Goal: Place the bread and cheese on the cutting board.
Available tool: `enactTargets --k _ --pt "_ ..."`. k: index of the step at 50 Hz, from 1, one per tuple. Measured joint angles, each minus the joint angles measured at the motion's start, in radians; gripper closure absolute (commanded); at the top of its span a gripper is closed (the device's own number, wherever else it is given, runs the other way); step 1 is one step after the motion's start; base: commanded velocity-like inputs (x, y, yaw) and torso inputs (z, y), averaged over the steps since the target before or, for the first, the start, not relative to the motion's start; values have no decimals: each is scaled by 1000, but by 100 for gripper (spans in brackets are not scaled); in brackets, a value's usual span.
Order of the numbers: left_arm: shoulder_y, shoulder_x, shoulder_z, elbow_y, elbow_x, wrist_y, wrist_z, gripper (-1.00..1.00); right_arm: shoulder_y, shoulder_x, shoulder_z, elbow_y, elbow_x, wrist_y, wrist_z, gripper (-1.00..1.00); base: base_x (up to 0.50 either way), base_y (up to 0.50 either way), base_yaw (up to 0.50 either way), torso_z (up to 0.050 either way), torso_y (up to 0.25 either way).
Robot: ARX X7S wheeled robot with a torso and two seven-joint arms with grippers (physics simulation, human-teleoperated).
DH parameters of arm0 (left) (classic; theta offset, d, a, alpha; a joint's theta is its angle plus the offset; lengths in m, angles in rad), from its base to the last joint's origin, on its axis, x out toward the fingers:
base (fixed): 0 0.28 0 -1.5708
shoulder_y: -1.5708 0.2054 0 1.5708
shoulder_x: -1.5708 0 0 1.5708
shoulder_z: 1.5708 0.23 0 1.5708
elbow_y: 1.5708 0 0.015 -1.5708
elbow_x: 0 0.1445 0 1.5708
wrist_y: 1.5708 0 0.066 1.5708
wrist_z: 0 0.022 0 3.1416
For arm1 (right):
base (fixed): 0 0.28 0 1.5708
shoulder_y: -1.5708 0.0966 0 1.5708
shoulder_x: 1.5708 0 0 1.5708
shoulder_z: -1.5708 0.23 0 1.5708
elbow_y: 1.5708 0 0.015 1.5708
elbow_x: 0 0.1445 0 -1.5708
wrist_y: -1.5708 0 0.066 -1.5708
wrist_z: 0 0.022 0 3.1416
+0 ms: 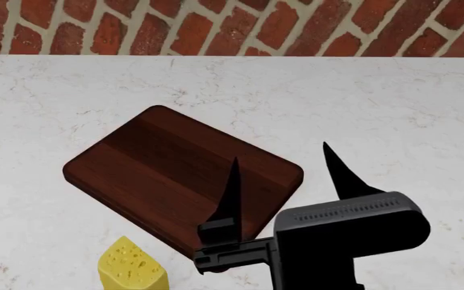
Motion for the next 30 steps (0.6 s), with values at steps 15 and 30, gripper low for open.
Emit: enactTargets --k 15,30 --pt "-275 17 82 -8 -131 -66 -123 100 0 6 2 -6 9 0 6 -100 0 0 0 0 0" --pt "-679 113 353 -230 -69 -119 -117 100 -4 14 22 -22 26 -1 14 -100 0 0 0 0 0"
